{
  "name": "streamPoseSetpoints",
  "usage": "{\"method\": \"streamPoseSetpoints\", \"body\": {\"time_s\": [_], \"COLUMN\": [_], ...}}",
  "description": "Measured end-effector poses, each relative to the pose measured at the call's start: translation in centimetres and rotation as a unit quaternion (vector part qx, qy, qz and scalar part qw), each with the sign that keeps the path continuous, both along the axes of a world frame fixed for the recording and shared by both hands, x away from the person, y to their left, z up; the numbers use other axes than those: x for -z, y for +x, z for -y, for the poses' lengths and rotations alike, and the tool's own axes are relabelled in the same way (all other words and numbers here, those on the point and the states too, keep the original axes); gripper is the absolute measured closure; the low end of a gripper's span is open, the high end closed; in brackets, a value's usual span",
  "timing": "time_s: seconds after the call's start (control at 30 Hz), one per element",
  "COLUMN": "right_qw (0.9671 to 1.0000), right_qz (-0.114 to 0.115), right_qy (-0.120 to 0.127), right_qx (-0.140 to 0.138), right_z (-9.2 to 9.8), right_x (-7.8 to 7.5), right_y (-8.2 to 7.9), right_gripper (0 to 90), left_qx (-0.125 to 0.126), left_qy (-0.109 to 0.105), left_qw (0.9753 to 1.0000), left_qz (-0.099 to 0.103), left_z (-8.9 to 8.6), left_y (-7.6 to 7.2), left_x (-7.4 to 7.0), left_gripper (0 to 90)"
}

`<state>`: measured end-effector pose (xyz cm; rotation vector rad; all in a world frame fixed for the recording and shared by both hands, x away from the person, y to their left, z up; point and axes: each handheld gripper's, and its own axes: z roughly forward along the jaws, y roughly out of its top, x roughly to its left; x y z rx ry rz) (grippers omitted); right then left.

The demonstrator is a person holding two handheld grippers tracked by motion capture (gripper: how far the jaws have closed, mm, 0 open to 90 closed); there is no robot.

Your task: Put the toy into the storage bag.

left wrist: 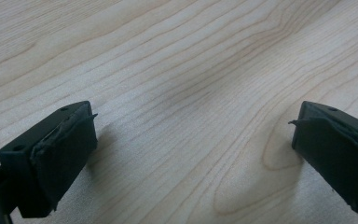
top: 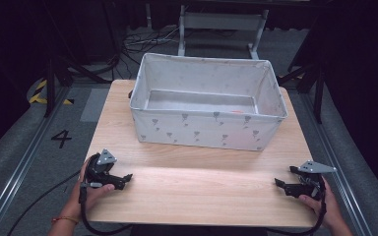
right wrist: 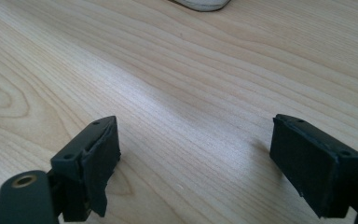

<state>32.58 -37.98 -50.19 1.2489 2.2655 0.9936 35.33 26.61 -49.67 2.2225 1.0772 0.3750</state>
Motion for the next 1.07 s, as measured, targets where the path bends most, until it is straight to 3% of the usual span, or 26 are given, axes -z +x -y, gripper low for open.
{"method": "streamPoseSetpoints", "body": {"time_s": [1.07], "right_qw": [1.0000], "right_qz": [-0.001], "right_qy": [-0.003], "right_qx": [0.009], "right_z": [-0.11], "right_x": [-0.01], "right_y": [-0.10], "right_gripper": [15.3], "left_qx": [-0.009], "left_qy": [0.002], "left_qw": [1.0000], "left_qz": [-0.001], "left_z": [0.09], "left_y": [0.09], "left_x": [-0.03], "left_gripper": [0.2]}}
